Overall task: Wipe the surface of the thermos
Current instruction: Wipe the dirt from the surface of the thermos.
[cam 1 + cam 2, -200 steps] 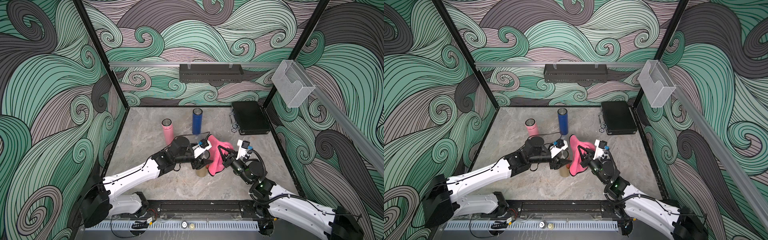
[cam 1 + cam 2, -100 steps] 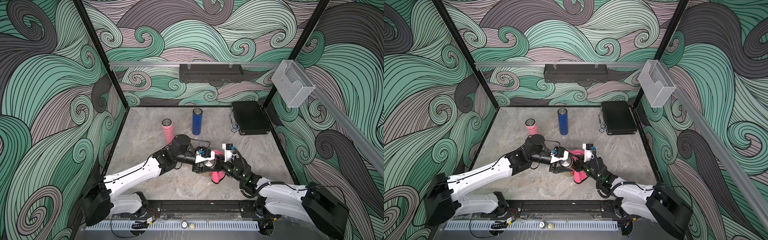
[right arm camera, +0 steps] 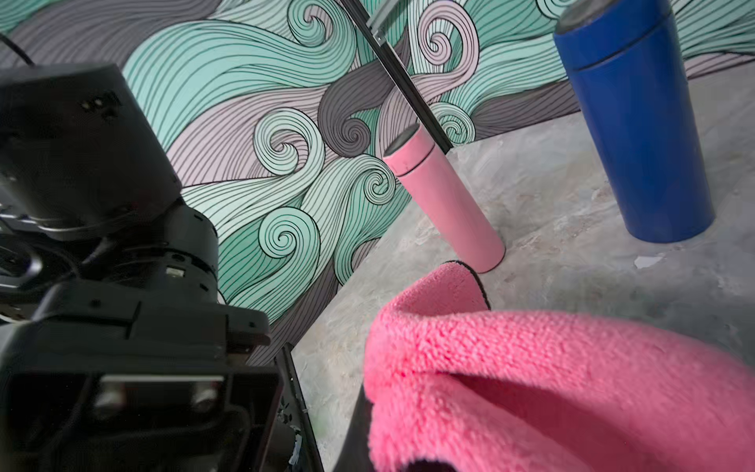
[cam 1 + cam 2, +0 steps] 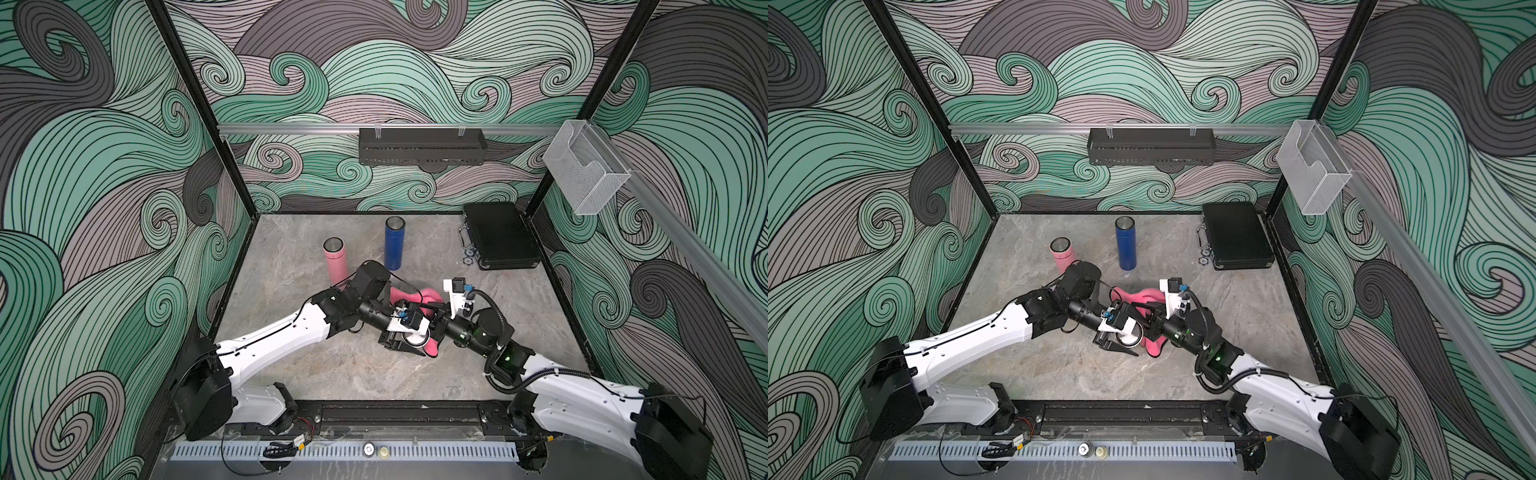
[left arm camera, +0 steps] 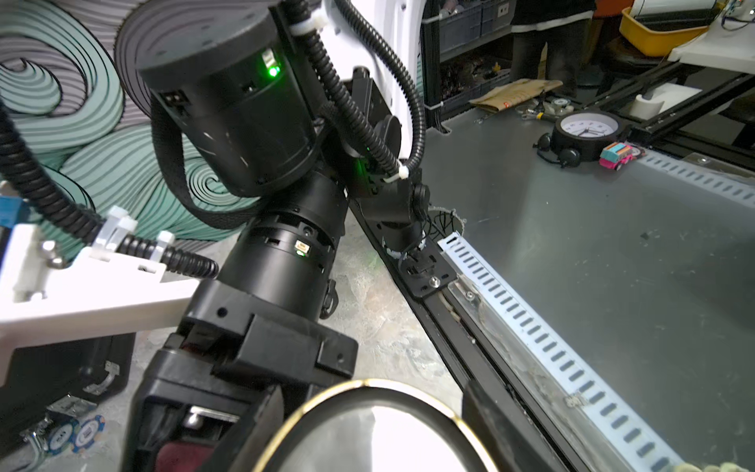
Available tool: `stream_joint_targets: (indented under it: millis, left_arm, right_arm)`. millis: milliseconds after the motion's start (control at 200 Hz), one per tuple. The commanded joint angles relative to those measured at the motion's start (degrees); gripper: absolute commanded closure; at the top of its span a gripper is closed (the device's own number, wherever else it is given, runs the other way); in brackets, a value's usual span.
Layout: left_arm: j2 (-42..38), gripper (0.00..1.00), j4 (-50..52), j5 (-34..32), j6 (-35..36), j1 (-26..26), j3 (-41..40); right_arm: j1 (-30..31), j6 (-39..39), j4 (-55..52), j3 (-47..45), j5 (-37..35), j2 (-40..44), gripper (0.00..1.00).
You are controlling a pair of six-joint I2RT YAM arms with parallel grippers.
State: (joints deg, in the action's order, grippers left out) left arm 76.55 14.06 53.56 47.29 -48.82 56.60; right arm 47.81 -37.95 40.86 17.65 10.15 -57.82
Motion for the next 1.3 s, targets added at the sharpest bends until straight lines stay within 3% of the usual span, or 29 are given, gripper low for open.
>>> stream_joint_targets:
  millis: [0,425,630,786,1136,1291]
  left_arm:
    - [0.90,1.00,3.87,6.38,8.36,-1.19,5.02]
    - [0.50,1.00,11.21,10.86,17.16,-1.01,5.81]
    - [0.48,1.00,13.55,13.15,18.98,-0.18,6.58]
    - [0.10,1.00,11.51,12.72,15.96,0.60,6.51]
    - [-1.54,1.00,9.76,9.40,13.62,1.18,4.94]
    - [-1.17,1.00,8.92,9.84,13.44,1.18,4.75]
  right_arm:
    - [-0.33,-0.56,2.51,-1.14,1.04,-3.66,1.00]
    - [-0.27,0.65,-3.04,4.64,4.74,2.62,1.00]
    - [-0.48,-0.42,2.52,0.66,2.79,-4.84,1.00]
    - [-0.70,-1.42,6.69,-0.77,3.14,-9.22,1.00]
    - [-0.44,0.86,-4.44,4.56,4.49,4.30,1.00]
    - [-0.44,0.70,-3.87,1.38,2.29,3.44,1.00]
